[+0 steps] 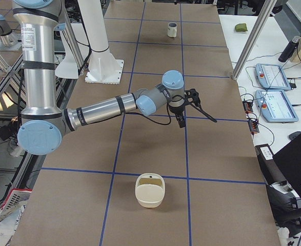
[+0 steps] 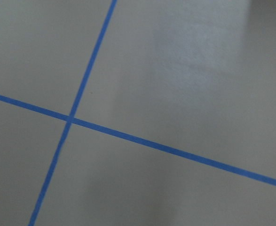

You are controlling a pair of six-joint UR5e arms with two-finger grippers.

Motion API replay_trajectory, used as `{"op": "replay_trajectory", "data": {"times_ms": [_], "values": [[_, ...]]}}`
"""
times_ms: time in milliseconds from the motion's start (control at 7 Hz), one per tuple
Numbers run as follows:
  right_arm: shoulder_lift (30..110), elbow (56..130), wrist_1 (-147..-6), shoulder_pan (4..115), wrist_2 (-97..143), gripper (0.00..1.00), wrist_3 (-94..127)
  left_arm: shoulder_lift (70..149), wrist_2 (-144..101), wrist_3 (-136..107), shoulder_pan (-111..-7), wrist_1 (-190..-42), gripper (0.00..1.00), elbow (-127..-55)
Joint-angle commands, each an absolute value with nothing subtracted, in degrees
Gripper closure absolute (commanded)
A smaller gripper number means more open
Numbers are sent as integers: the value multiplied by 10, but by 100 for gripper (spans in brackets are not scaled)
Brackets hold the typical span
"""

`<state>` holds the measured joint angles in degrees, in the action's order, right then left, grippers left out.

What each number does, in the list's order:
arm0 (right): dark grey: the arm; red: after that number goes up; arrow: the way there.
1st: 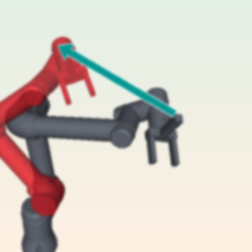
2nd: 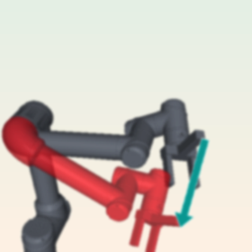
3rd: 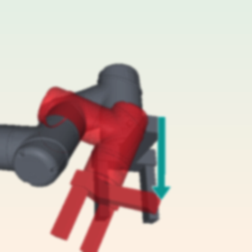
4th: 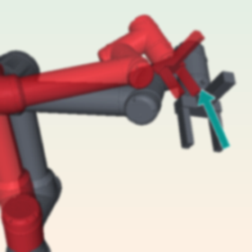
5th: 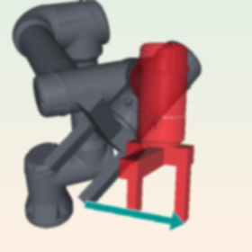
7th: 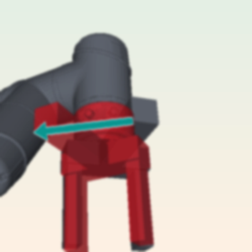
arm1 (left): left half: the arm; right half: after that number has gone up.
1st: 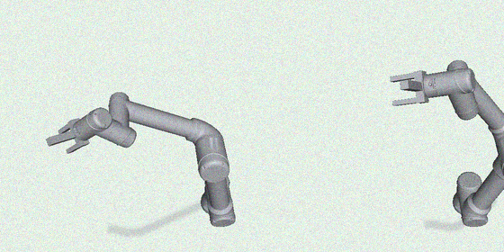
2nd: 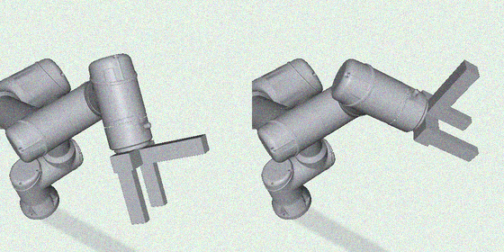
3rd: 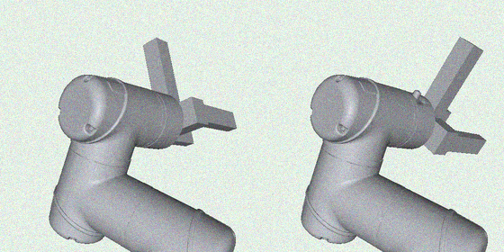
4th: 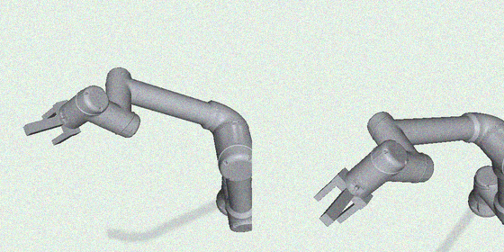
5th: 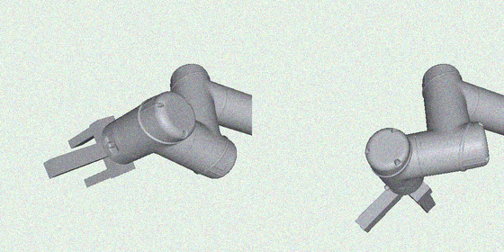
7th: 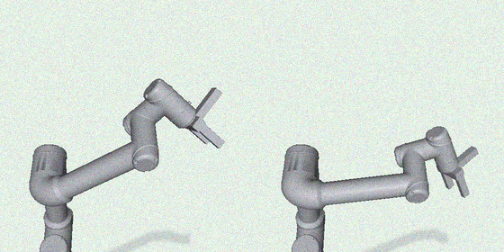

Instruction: Left arm hands cup to right arm to dump lemon

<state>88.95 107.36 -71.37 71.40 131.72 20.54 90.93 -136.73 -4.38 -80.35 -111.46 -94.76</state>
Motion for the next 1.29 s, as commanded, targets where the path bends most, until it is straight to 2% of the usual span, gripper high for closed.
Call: {"op": "replay_trajectory", "data": {"times_ms": [0,571,714,857,1000,1143], "values": [[849,1071,-704,673,1315,1,214,921,-1364,-151,-712,-1129,0,-942],[831,1072,-702,653,1310,1,252,935,-1297,-344,-642,-1149,0,-945],[831,1073,-702,653,1310,1,252,945,-1296,-359,-630,-1147,13,-941],[831,1073,-702,653,1310,1,252,944,-1296,-359,-627,-1146,53,-940],[831,1072,-702,653,1309,1,252,942,-1296,-359,-625,-1146,66,-940],[831,1072,-702,653,1309,1,252,940,-1285,-358,-623,-1146,66,-940]]}}
